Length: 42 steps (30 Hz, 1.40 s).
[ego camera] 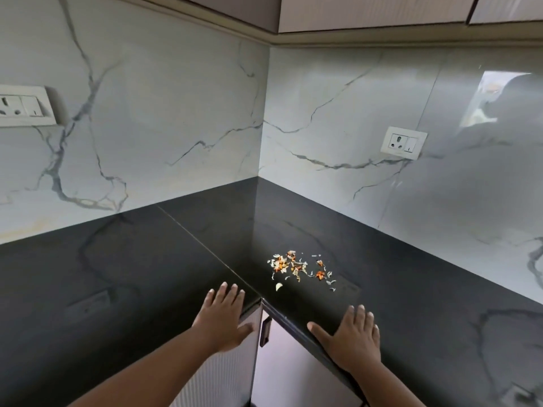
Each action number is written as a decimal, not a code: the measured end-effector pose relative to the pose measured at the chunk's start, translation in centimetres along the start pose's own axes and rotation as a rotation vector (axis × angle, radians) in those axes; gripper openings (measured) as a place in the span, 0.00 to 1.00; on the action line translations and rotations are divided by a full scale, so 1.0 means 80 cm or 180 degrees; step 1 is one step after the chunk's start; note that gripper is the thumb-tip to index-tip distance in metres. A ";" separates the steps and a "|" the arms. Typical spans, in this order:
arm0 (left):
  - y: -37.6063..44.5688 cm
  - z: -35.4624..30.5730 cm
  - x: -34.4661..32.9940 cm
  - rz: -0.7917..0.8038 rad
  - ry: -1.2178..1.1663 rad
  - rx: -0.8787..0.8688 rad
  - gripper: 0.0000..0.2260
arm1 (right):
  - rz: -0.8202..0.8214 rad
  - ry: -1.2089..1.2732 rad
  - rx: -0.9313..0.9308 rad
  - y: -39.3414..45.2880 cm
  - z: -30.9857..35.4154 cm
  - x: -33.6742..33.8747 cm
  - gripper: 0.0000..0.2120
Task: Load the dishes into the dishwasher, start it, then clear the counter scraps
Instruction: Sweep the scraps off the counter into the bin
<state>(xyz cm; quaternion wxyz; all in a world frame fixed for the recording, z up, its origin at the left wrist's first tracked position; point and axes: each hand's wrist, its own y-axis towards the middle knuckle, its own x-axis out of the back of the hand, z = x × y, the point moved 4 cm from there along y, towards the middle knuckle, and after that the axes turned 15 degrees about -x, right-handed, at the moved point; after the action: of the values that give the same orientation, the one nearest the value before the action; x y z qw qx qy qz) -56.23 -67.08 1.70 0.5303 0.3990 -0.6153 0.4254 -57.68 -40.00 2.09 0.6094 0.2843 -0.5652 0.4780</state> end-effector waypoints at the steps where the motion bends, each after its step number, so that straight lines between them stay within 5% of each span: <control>1: 0.010 0.006 -0.004 0.0060 0.0012 0.0079 0.37 | 0.0052 -0.0001 -0.0049 0.011 -0.005 -0.002 0.60; 9: 0.102 0.032 -0.002 -0.0050 -0.0287 0.0632 0.54 | 0.0231 -0.0175 0.0160 0.087 0.010 0.003 0.68; 19: 0.156 0.049 0.003 -0.0023 -0.0221 0.0622 0.51 | 0.0266 -0.0321 0.0712 0.183 0.077 0.009 0.69; 42: 0.158 0.055 0.003 0.0037 -0.0355 0.0595 0.53 | 0.0956 -0.0424 0.3020 0.204 0.254 -0.011 0.49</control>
<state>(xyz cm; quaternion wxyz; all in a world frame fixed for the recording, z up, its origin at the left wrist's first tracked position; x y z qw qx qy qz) -69.56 -67.19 0.31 0.4532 0.4663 -0.6038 0.4612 -80.79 -52.00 2.10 0.3000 0.4755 -0.3580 0.7455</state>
